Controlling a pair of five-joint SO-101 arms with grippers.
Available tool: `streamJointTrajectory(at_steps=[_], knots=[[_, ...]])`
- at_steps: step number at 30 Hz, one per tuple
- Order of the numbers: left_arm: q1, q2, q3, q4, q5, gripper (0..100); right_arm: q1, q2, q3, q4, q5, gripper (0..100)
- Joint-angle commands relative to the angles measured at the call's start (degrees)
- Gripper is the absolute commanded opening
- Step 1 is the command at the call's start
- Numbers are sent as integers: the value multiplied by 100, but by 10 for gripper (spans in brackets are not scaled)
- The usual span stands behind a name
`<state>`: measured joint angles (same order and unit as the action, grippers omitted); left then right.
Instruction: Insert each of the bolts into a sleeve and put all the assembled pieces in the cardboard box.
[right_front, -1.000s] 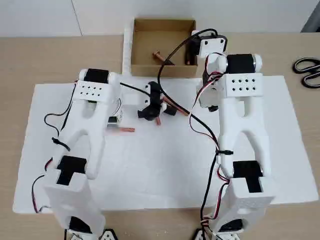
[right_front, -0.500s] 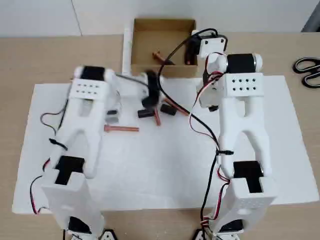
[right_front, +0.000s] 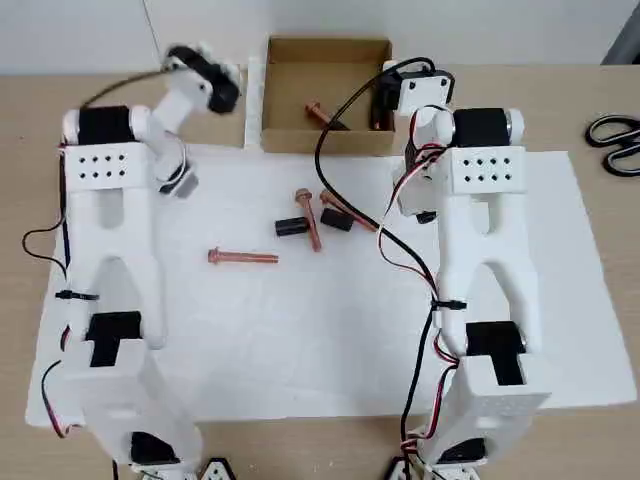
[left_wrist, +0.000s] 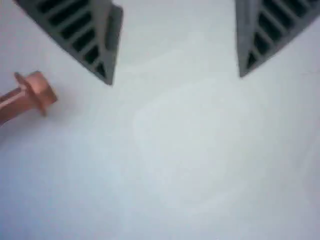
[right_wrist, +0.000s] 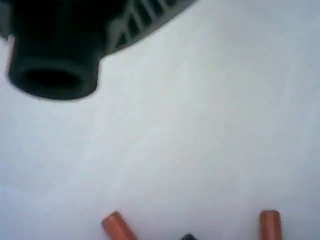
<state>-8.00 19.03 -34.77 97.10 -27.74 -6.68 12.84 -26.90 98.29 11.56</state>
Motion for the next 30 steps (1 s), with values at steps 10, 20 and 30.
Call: streamJointTrajectory(at_steps=[10,20,30], knots=[[35,-123,-1068,334,4826,156,-48,-374,-18,40,-53,4],[721,-88,1385,316,7007,158,-40,-374,-18,48,-62,4],[1064,-62,2009,-123,8782,157,-40,-356,-18,48,-62,4]])
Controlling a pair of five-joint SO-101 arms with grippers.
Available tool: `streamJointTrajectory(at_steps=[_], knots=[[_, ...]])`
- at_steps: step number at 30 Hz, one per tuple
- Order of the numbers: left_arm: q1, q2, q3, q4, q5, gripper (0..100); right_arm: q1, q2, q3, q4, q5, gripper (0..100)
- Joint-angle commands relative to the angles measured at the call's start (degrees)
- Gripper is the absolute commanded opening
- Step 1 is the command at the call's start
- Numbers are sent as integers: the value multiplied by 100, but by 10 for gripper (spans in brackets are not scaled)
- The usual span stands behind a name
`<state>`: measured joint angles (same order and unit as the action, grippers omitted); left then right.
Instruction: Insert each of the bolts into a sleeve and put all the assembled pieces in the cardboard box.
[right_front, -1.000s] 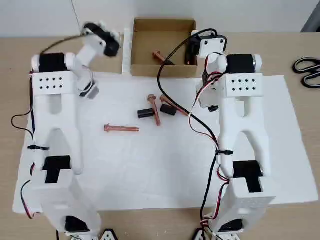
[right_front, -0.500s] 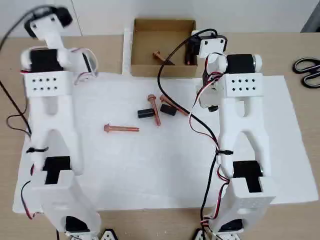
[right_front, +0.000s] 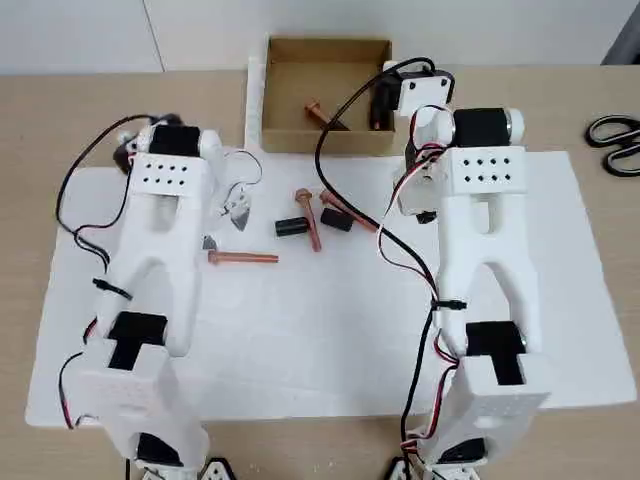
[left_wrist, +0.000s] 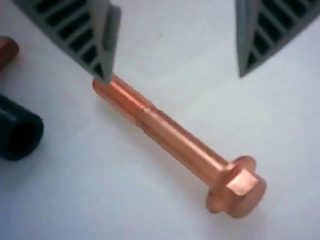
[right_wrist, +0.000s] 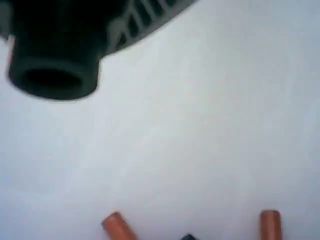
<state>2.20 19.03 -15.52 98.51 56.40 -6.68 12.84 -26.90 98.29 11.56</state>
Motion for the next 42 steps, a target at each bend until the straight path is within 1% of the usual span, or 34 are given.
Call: streamJointTrajectory(at_steps=[1,7,10,14,25,32,42], knots=[[9,-53,171,-387,475,157,-40,-356,-18,48,-62,4],[44,-53,1068,-1363,607,158,-40,-356,-18,48,-62,4],[35,-53,1376,-1662,615,158,-40,-356,-18,57,-62,4],[44,-53,1578,-1714,615,158,-40,-356,-18,57,-62,4],[44,-53,1604,-1723,615,158,-40,-356,-18,57,-62,4],[9,-53,2053,-2233,624,158,-40,-356,-18,57,-62,4],[9,-53,2141,-2338,668,155,-40,-347,-18,57,-62,4]])
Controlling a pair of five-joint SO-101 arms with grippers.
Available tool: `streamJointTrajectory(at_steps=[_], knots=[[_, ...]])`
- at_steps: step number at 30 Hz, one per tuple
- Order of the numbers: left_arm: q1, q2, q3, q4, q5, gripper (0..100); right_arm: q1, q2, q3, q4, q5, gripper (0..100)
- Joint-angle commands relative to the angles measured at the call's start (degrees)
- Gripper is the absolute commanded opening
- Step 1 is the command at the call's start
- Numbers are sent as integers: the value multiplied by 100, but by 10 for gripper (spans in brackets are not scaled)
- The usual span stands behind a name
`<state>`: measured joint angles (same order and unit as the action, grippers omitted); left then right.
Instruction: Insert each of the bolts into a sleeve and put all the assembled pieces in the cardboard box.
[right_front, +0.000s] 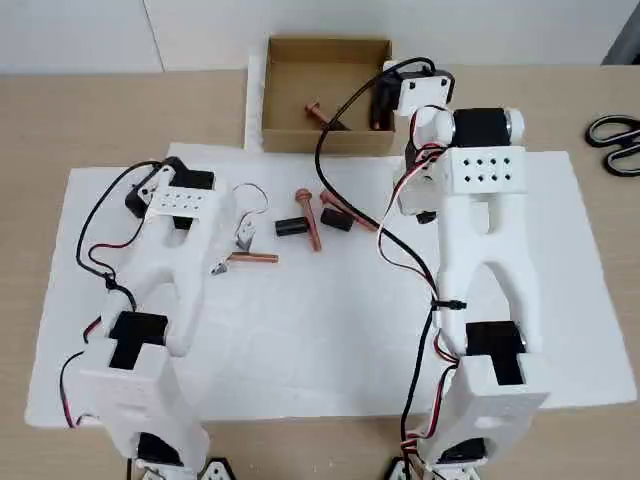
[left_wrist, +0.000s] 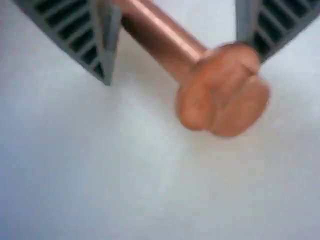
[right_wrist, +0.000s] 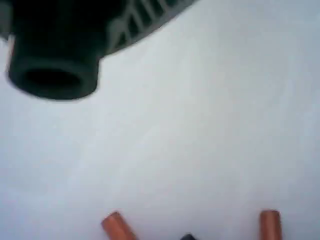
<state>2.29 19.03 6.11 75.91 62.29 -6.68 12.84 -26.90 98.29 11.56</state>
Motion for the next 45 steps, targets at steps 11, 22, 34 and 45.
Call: streamJointTrajectory(at_steps=[11,22,34,45], knots=[[44,-53,-22,-79,378,7,-40,-347,-18,57,-62,4],[281,-114,-286,-18,-1969,7,-40,-347,-18,57,-62,4],[264,-114,-1798,1495,-4440,7,-40,-382,-18,57,-62,4],[229,-123,-3530,2453,-4536,7,-620,-1314,-44,57,-70,4]])
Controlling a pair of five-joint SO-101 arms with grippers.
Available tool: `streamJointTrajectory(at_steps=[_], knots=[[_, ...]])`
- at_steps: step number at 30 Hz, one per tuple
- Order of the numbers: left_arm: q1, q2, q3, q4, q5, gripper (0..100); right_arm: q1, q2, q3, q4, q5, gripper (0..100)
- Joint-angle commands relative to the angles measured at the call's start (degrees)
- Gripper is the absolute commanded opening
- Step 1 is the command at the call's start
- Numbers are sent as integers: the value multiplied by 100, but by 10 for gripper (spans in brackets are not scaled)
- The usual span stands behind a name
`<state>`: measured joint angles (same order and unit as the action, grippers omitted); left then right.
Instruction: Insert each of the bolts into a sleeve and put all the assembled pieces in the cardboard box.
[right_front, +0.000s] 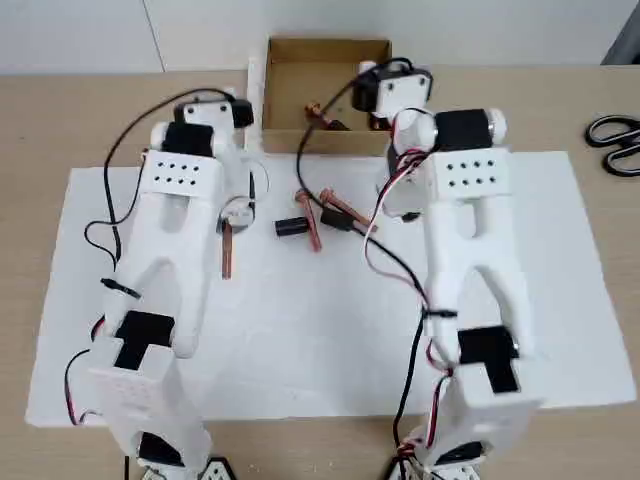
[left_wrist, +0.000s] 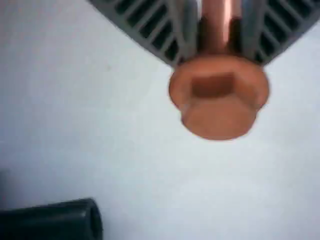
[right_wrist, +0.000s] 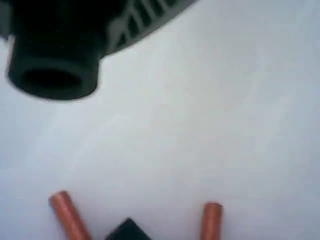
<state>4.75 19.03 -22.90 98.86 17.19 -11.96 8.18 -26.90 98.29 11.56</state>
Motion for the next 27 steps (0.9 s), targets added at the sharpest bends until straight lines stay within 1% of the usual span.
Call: streamJointTrajectory(at_steps=[1,5,9,13,16,21,27], knots=[[-18,-123,-752,158,-26,7,-92,-1042,-44,57,-70,4],[-9,-264,-1182,158,0,6,-57,-1824,-18,66,-70,4],[18,-862,-1323,149,-9,6,57,-2589,149,66,-62,4],[9,-1565,-1499,149,-18,6,31,-3547,695,-119,-123,6],[0,-2013,-1499,149,-18,6,31,-4347,1187,-435,-396,6],[0,-2435,-1473,149,-9,6,31,-5719,2620,-1112,-387,6],[0,-2479,-1464,149,0,6,66,-7222,5037,-2826,-413,4]])
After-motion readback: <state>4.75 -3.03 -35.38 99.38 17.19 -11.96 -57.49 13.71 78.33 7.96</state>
